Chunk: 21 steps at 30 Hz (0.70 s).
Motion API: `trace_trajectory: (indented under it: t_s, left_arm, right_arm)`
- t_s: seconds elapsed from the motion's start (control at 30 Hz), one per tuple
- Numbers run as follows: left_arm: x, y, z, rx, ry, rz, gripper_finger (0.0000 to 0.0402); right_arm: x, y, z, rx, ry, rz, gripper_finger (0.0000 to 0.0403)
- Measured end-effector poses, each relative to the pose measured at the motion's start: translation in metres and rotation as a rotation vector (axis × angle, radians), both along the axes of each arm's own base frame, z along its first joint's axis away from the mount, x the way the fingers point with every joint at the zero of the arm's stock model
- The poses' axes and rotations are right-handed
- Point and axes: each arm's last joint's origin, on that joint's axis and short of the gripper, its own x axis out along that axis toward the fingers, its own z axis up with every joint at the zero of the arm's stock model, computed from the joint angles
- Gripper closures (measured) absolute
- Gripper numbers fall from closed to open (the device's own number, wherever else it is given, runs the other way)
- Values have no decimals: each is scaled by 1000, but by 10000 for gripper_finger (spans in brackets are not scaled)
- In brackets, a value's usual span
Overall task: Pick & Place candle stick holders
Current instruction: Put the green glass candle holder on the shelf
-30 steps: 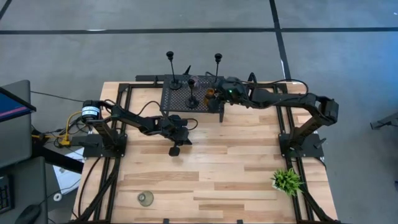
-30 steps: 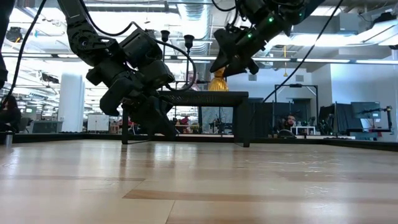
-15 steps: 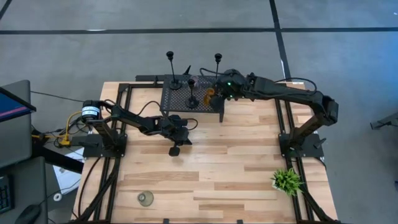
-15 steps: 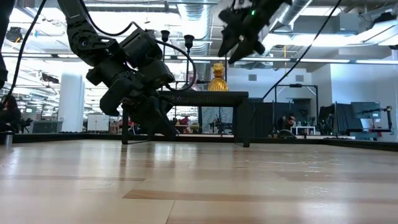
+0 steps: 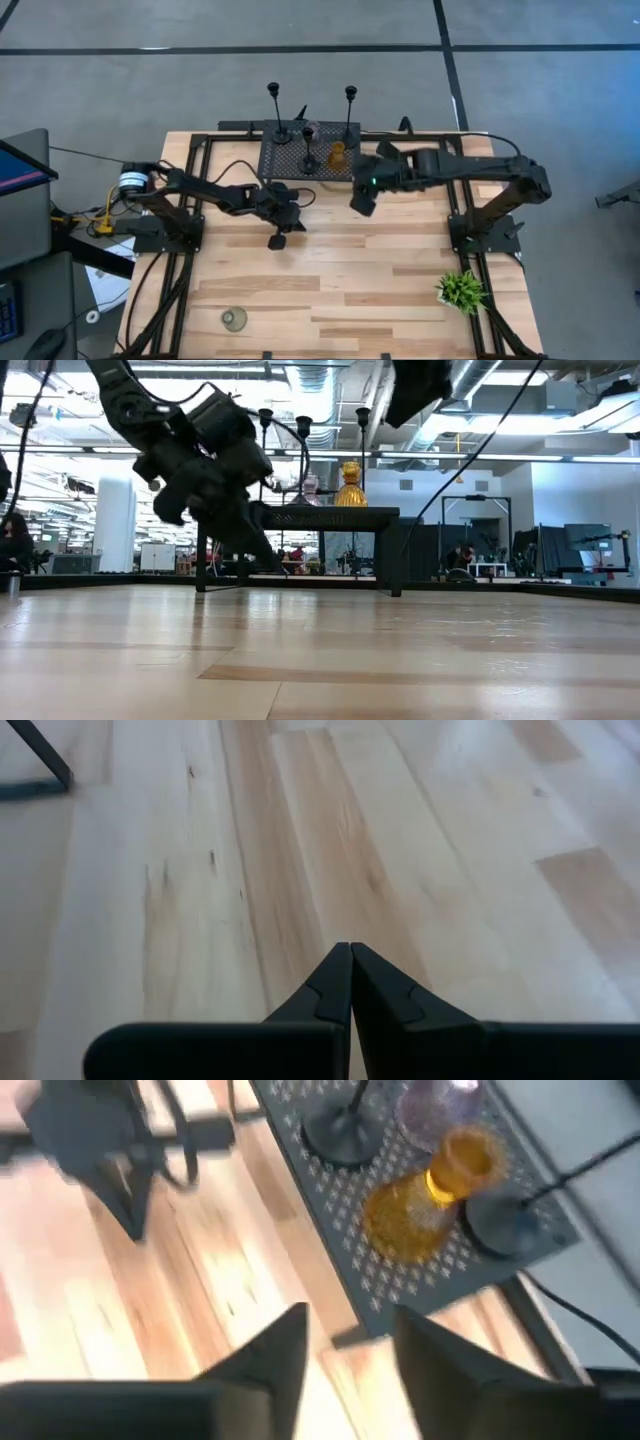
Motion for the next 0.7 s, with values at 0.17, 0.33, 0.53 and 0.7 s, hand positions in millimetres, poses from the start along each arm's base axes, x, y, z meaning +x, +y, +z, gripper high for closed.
trace_trajectory:
  t_s: [0.17, 0.33, 0.53, 0.7]
  left_arm:
    - [-19, -6, 20, -2, 18, -14, 395]
    - [-52, -22, 40, -6, 82, -71, 396]
    - [-98, -46, 40, 6, -13, -204, 397]
    - [-135, -55, 27, -59, -60, -247, 397]
  right_arm:
    - [-6, 37, -6, -57, 17, 14, 373]
    - [-14, 71, -31, -71, 80, 92, 387]
    - [-23, 100, -68, -81, 83, 156, 398]
    - [-29, 108, -91, -95, -5, 167, 397]
